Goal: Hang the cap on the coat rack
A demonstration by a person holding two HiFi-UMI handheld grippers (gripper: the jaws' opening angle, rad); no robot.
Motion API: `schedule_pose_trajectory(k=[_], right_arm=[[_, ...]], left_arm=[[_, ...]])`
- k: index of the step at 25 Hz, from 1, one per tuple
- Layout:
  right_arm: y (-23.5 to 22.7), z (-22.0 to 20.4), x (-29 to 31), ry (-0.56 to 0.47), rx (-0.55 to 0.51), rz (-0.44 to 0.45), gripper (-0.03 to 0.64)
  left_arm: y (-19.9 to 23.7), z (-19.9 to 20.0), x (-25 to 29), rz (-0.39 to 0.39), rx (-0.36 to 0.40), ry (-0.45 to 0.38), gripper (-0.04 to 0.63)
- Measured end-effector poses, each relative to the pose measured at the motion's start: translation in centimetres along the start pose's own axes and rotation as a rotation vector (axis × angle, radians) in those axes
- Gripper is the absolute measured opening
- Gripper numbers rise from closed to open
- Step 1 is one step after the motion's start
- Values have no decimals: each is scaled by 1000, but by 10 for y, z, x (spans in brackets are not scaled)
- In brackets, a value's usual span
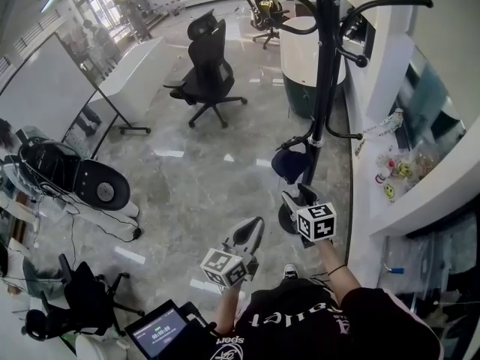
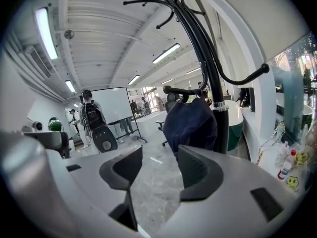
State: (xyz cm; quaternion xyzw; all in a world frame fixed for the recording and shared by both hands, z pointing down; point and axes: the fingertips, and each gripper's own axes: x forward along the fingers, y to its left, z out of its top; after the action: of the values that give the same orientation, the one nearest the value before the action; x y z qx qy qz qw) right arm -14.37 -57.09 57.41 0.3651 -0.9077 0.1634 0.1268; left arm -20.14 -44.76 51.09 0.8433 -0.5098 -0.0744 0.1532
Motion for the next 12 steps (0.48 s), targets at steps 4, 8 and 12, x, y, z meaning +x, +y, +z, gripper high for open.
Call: schedule_pose_trajectory(k=[4, 8, 12], right_arm=[[23, 11, -24, -56, -8, 43, 227], [38, 16, -51, -106, 1, 51, 109], [56, 11, -76, -123, 15, 60, 40]], left_arm=[[-12, -1, -13, -16, 5, 3, 5], [-26, -5, -25, -32, 10, 3, 5], [-41, -7, -39, -55, 15, 2, 5]])
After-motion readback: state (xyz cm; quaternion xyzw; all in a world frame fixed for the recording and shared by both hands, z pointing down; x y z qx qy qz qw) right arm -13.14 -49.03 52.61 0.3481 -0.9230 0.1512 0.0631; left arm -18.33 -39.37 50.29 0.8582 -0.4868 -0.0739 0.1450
